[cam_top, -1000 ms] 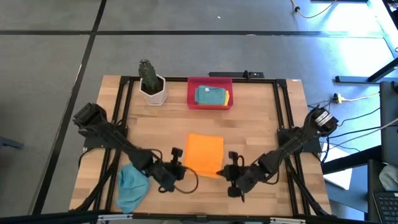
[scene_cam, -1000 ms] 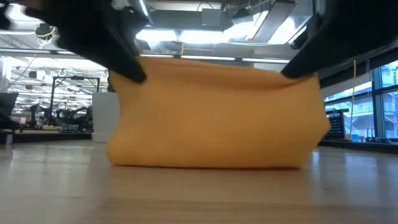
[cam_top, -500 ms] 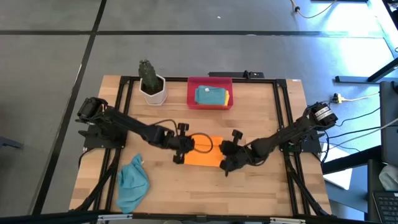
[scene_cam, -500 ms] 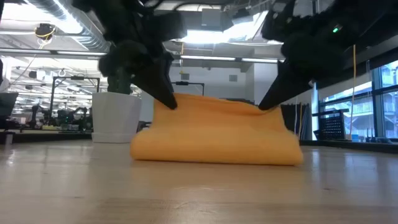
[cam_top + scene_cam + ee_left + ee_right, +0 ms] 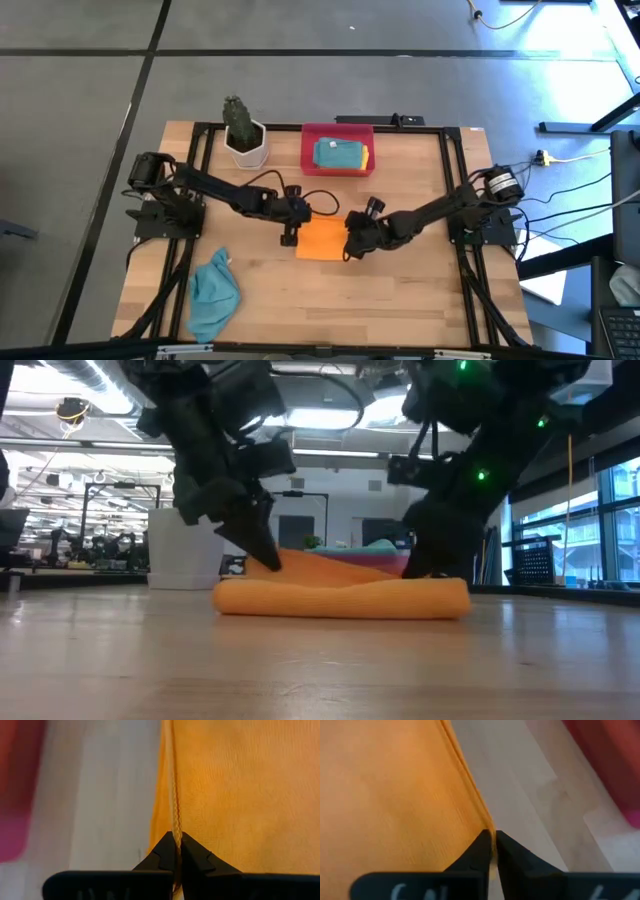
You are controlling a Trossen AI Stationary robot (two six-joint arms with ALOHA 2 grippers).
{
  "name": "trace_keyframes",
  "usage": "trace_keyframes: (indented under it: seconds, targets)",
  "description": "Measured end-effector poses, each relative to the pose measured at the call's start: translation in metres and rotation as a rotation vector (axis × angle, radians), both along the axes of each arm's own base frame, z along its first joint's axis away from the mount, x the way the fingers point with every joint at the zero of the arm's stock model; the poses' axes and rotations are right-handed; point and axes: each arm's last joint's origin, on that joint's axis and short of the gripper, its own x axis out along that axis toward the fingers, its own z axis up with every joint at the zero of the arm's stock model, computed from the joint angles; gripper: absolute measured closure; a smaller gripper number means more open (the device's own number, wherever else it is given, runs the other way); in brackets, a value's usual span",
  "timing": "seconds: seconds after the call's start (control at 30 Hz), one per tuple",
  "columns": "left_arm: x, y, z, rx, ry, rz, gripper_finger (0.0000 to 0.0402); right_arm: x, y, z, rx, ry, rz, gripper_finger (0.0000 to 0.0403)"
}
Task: Fold microfiber towels
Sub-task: Fold the orange microfiber cloth
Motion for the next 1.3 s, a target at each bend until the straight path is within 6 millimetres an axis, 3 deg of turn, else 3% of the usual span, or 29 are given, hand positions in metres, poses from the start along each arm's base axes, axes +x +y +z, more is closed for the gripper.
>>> trace_keyframes:
  seconds: [0.13,0.4,0.63,0.73,0.83,0.93,1.07,1.3]
  targets:
    - [-0.001,0.0,-0.002,-0.02,0.008,-0.041,0.0373,0.0,-0.004,-0.002,-0.014,0.007,-0.015,0.0347]
    - [-0.001,0.001,0.002,0.05,0.002,-0.003,0.0322,-0.011,-0.007,0.024,-0.04,-0.027,-0.053,0.0306]
    - [0.002,-0.004,0.038,0.095,-0.047,-0.001,0.0317,-0.025,-0.001,0.051,-0.036,-0.074,-0.043,0.0293]
    - [-0.002,-0.012,0.058,0.101,-0.105,-0.014,0.0317,-0.028,0.005,0.057,-0.038,-0.087,-0.005,0.0293]
    - [0.001,-0.025,0.065,0.061,-0.183,-0.043,0.0317,-0.028,0.011,0.056,-0.052,-0.081,0.035,0.0293]
    - [0.005,-0.044,0.059,0.029,-0.209,-0.085,0.0321,-0.026,0.013,0.05,-0.048,-0.084,0.042,0.0293]
    - [0.009,-0.07,0.033,-0.006,-0.142,-0.127,0.0323,-0.025,0.007,0.032,-0.022,-0.046,0.081,0.031]
    - [0.007,-0.095,-0.003,-0.015,-0.017,-0.168,0.0323,-0.013,-0.017,0.013,0.035,-0.012,0.139,0.0394]
